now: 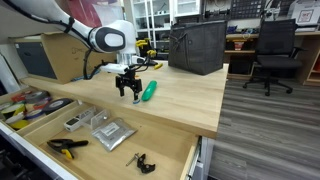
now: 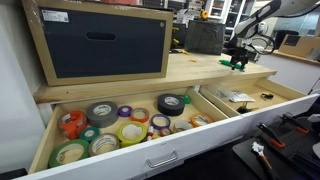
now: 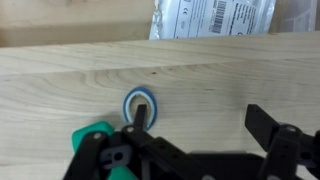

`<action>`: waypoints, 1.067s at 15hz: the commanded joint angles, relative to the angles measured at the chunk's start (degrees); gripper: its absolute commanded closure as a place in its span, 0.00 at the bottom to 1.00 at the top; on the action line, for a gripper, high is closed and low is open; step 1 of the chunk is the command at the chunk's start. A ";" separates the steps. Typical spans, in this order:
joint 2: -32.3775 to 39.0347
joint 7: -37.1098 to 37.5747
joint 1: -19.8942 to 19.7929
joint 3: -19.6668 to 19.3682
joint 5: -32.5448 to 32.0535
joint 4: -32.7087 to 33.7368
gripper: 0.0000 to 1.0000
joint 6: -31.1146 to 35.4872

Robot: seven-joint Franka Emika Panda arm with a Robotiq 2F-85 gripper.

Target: Pick up the small green tape and put it on the left side of the open drawer.

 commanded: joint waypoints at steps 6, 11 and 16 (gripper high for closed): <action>-2.76 -2.17 -0.10 -0.01 0.18 -3.64 0.00 0.37; -2.34 -3.82 0.11 -0.18 -0.61 -4.27 0.00 2.05; -2.75 -5.17 0.08 -0.05 -1.10 -5.32 0.33 4.18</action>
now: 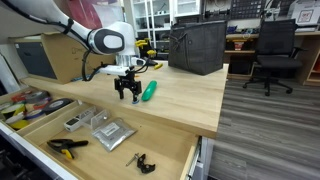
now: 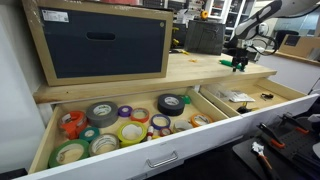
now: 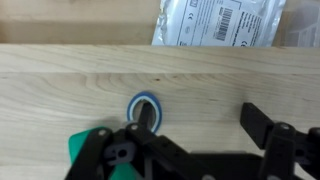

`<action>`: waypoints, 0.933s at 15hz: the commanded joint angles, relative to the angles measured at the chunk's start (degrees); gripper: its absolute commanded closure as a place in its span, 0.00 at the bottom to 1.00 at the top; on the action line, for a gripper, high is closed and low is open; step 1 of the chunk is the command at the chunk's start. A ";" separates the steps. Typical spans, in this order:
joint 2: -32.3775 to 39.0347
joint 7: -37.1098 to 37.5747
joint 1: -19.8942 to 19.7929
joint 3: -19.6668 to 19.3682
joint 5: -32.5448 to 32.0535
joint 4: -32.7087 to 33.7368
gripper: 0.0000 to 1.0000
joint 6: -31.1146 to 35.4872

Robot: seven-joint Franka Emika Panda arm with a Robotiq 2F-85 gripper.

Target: Pick up the small green tape and put it on the left side of the open drawer.

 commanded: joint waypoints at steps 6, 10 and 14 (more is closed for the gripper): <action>-3.77 -2.94 0.55 0.44 -0.47 -4.83 0.79 4.89; -4.83 -3.36 1.20 0.78 -0.73 -6.18 1.00 5.91; -7.76 -4.02 2.21 1.70 -0.54 -8.86 0.99 6.29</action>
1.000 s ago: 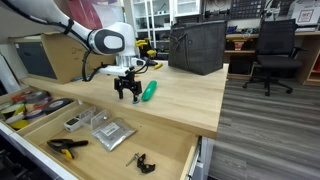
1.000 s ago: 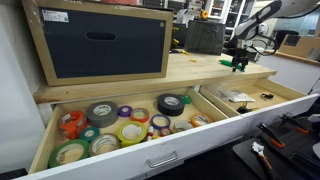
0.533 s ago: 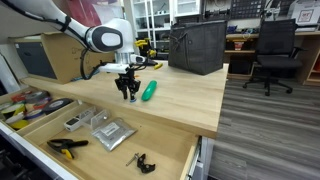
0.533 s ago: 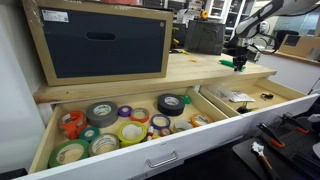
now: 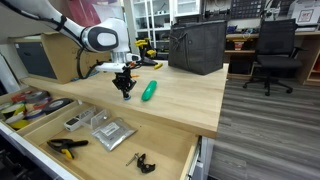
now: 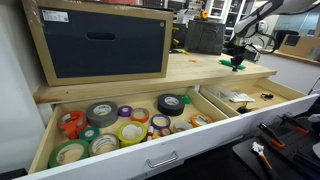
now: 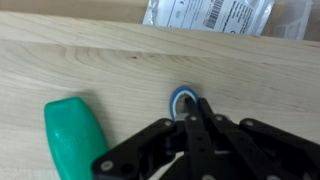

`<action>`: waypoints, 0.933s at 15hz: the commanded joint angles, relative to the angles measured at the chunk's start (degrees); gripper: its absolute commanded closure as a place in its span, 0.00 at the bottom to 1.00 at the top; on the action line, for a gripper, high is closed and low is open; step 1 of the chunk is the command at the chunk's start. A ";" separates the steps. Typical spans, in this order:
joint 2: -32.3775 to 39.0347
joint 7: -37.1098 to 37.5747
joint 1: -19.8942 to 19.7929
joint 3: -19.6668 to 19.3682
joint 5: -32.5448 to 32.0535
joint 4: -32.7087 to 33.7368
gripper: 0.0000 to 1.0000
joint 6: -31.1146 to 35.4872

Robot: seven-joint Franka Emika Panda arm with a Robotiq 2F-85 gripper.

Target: Pick up the small green tape and put it on the left side of the open drawer.

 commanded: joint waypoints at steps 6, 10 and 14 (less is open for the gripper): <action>-8.90 -2.44 3.28 1.59 -1.33 -10.08 0.99 3.72; -11.81 -2.20 5.92 2.29 -3.04 -15.56 0.99 7.01; -14.48 -1.40 8.94 3.90 -4.52 -21.17 0.99 11.15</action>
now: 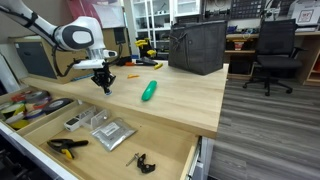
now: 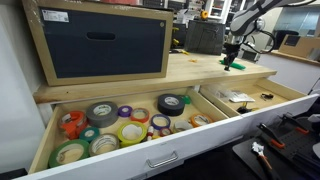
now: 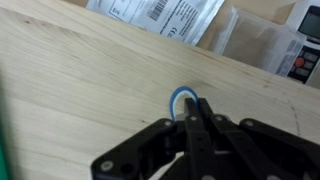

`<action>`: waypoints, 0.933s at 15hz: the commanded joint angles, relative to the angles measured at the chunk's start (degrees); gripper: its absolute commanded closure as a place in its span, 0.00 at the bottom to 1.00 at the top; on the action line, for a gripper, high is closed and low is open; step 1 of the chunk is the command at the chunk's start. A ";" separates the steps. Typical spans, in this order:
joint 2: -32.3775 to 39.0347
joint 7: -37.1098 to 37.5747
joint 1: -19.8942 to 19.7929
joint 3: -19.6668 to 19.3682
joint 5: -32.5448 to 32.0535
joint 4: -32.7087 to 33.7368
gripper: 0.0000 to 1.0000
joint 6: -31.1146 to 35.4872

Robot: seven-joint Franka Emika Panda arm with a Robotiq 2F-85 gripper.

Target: Pick up the small green tape and put it on the left side of the open drawer.

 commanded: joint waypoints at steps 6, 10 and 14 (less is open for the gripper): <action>-10.86 -1.48 6.06 4.56 -1.28 -15.07 0.99 6.34; -14.16 -2.72 8.36 6.53 -1.11 -19.20 0.99 7.36; -16.71 -5.37 10.35 8.09 -1.09 -22.58 0.99 8.99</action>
